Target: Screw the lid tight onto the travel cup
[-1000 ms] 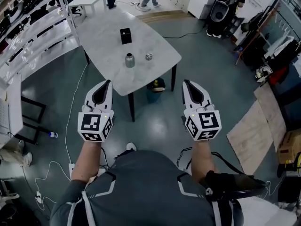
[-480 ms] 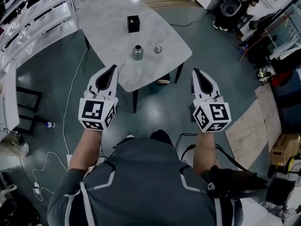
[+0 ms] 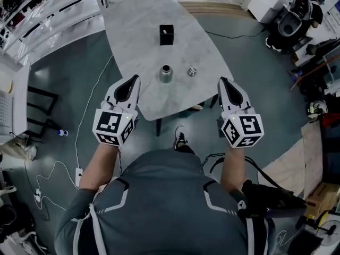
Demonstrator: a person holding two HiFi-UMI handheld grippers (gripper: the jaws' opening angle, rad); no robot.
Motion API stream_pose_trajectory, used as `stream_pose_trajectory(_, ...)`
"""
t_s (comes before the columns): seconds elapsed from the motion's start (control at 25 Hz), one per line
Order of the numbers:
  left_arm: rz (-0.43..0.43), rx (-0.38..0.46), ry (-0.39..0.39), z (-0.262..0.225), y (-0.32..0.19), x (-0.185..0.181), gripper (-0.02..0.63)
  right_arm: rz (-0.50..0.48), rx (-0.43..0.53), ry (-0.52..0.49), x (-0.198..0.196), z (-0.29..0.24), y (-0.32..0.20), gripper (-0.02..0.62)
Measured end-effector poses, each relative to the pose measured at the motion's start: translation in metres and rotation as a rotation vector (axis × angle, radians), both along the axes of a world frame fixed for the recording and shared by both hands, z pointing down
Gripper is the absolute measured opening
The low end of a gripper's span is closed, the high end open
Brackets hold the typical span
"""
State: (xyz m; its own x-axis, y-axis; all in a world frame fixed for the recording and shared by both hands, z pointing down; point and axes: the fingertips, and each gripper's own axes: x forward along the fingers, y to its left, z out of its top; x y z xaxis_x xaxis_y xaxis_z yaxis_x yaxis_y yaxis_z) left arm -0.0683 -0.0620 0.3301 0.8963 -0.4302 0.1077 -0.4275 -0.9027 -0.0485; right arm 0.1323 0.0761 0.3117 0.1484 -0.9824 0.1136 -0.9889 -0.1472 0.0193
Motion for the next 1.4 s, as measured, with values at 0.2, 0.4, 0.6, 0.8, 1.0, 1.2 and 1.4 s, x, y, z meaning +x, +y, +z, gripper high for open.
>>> stream_pose_trajectory(0.2,-0.036,-0.007,-0.046,0.011,-0.025,0.051,0.008,-0.096,-0.019,0.036,0.059,0.002,-0.043,0.028)
stream_pose_trajectory(0.4,-0.072,-0.057,-0.078,0.037,-0.045,0.092,0.008,-0.167,-0.056,0.033,0.104,0.021,-0.080,0.029)
stream_pose_trajectory(0.6,-0.102,-0.086,-0.130,0.070,-0.060,0.117,0.009,-0.235,-0.111,0.009,0.132,0.056,-0.109,0.032)
stream_pose_trajectory(0.8,-0.106,-0.125,-0.167,0.115,-0.077,0.126,0.036,-0.259,-0.186,-0.001,0.144,0.096,-0.135,0.048)
stream_pose_trajectory(1.0,-0.099,-0.172,-0.245,0.171,-0.095,0.123,0.132,-0.260,-0.307,-0.021,0.143,0.145,-0.156,0.109)
stream_pose_trajectory(1.2,-0.055,-0.236,-0.323,0.234,-0.103,0.131,0.230,-0.273,-0.459,-0.025,0.143,0.205,-0.170,0.158)
stream_pose_trajectory(1.4,-0.032,-0.281,-0.371,0.278,-0.104,0.151,0.302,-0.303,-0.582,-0.026,0.154,0.262,-0.179,0.202)
